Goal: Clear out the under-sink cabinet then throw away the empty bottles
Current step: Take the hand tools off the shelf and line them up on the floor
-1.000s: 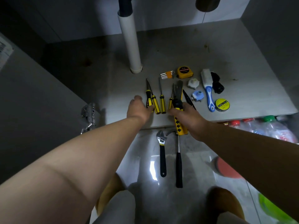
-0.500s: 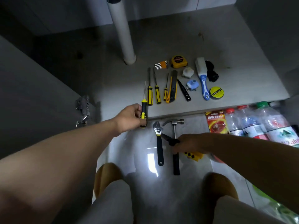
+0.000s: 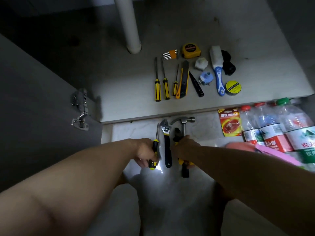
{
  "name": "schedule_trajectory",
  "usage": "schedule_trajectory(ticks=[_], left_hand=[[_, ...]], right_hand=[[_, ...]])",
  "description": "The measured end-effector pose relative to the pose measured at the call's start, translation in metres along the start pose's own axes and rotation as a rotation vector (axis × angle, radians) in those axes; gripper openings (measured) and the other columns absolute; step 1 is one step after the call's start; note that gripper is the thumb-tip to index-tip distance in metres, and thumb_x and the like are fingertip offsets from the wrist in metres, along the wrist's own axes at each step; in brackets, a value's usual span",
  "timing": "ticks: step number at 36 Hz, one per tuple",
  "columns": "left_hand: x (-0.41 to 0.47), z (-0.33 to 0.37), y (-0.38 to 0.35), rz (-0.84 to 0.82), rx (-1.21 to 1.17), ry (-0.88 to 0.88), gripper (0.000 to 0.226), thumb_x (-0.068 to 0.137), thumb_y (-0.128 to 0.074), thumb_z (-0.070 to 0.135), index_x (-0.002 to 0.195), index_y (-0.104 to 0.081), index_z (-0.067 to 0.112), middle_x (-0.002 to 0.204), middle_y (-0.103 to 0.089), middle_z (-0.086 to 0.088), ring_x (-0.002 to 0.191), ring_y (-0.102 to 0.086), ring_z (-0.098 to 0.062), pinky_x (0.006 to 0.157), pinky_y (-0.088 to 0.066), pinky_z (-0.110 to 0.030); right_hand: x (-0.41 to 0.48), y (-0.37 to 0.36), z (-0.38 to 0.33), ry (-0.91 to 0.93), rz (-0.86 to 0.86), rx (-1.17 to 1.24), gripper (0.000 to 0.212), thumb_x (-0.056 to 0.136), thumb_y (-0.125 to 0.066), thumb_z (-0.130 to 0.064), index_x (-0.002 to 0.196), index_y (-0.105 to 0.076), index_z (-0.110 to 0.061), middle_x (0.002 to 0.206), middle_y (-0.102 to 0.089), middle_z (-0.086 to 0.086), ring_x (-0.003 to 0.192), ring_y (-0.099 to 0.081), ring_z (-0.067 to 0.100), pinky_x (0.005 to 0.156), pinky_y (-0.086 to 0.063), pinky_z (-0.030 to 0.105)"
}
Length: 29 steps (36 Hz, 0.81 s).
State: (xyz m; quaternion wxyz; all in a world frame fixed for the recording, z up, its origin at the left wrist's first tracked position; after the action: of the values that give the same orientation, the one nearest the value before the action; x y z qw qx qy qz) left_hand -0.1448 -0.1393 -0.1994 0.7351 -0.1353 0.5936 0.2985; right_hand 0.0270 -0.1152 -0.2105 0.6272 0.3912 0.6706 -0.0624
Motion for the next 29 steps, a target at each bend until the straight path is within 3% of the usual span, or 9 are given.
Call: schedule_trajectory(ticks=[3, 5, 7, 10, 15, 19, 25, 27, 29], left_hand=[[0.006, 0.003, -0.007, 0.065, -0.026, 0.046, 0.026, 0.093, -0.067, 0.019, 0.109, -0.07, -0.001, 0.102, -0.076, -0.022, 0.081, -0.074, -0.026, 0.078, -0.064, -0.037], [0.007, 0.006, -0.01, 0.09, -0.045, 0.068, 0.027, 0.094, -0.064, 0.02, 0.108, -0.071, -0.002, 0.101, -0.075, -0.023, 0.088, -0.076, -0.03, 0.081, -0.064, -0.04], [0.008, 0.007, -0.01, 0.115, -0.047, 0.094, 0.03, 0.096, -0.059, 0.022, 0.11, -0.069, -0.003, 0.101, -0.075, -0.025, 0.091, -0.076, -0.034, 0.083, -0.063, -0.043], [0.009, 0.006, -0.007, 0.176, 0.014, 0.115, 0.03, 0.098, -0.057, 0.021, 0.111, -0.065, -0.005, 0.099, -0.074, -0.026, 0.09, -0.076, -0.035, 0.083, -0.063, -0.044], [0.01, 0.005, 0.006, 0.298, 0.173, 0.028, 0.04, 0.089, -0.063, 0.011, 0.126, -0.051, 0.001, 0.116, -0.067, -0.02, 0.103, -0.07, -0.033, 0.085, -0.061, -0.041], [0.006, 0.008, 0.014, 0.303, 0.186, -0.048, 0.045, 0.094, -0.062, 0.015, 0.132, -0.041, 0.005, 0.125, -0.059, -0.016, 0.105, -0.062, -0.027, 0.076, -0.053, -0.033], [0.002, 0.021, 0.025, 0.292, 0.319, -0.11, 0.015, 0.098, -0.053, 0.019, 0.099, -0.061, 0.006, 0.104, -0.066, -0.013, 0.093, -0.064, -0.026, 0.074, -0.051, -0.032], [-0.002, 0.027, 0.027, 0.276, 0.393, -0.132, 0.028, 0.101, -0.051, 0.022, 0.112, -0.066, 0.001, 0.119, -0.064, -0.014, 0.107, -0.063, -0.028, 0.087, -0.054, -0.034], [-0.008, 0.034, 0.029, 0.278, 0.45, -0.166, 0.035, 0.103, -0.048, 0.024, 0.126, -0.065, 0.003, 0.132, -0.059, -0.013, 0.119, -0.059, -0.029, 0.1, -0.05, -0.038]], right_hand=[[0.006, -0.005, -0.011, 0.069, 0.081, -0.153, 0.068, 0.089, -0.066, -0.031, 0.139, -0.028, -0.006, 0.131, -0.05, 0.018, 0.115, -0.057, 0.034, 0.077, -0.06, 0.041], [0.007, -0.003, -0.013, 0.094, 0.148, -0.275, 0.074, 0.097, -0.055, -0.028, 0.15, -0.015, 0.002, 0.145, -0.032, 0.021, 0.129, -0.045, 0.034, 0.1, -0.048, 0.036], [0.006, -0.003, -0.017, 0.131, 0.132, -0.384, 0.067, 0.1, -0.046, -0.026, 0.151, -0.016, 0.007, 0.148, -0.026, 0.023, 0.131, -0.041, 0.035, 0.104, -0.04, 0.034], [0.007, -0.004, -0.017, 0.168, 0.057, -0.523, 0.067, 0.096, -0.052, -0.019, 0.148, -0.021, 0.009, 0.147, -0.032, 0.025, 0.129, -0.046, 0.037, 0.1, -0.046, 0.035], [0.005, 0.015, -0.018, 0.256, -0.034, -0.574, 0.033, 0.093, -0.054, -0.016, 0.123, -0.057, -0.002, 0.129, -0.054, 0.015, 0.114, -0.06, 0.028, 0.057, -0.046, 0.026], [0.009, 0.031, -0.013, 0.242, -0.125, -0.505, 0.021, 0.095, -0.059, -0.017, 0.11, -0.062, -0.002, 0.098, -0.07, 0.012, 0.094, -0.072, 0.026, 0.068, -0.06, 0.032], [0.001, 0.047, -0.004, 0.241, -0.251, -0.701, 0.054, 0.097, -0.047, -0.007, 0.148, -0.037, -0.024, 0.122, -0.06, 0.016, 0.095, -0.067, 0.024, 0.079, -0.061, 0.035], [-0.005, 0.047, -0.004, 0.336, -0.234, -0.812, 0.055, 0.099, -0.049, -0.012, 0.152, -0.033, -0.018, 0.125, -0.06, 0.014, 0.086, -0.06, 0.019, 0.078, -0.056, 0.028], [-0.007, 0.046, -0.005, 0.453, -0.181, -0.878, 0.055, 0.1, -0.052, -0.015, 0.152, -0.035, -0.015, 0.107, -0.06, 0.004, 0.075, -0.049, 0.013, 0.067, -0.045, 0.019]])
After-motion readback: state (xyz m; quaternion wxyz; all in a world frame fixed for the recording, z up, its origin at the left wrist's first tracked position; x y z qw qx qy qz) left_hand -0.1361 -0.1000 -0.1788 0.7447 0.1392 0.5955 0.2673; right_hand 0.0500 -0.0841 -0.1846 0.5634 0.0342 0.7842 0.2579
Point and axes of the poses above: each hand's wrist, its own x-axis towards the middle knuckle, its own y-axis out of the back of the hand, z = x × y, the point moved 4 cm from there along x, towards the middle knuckle
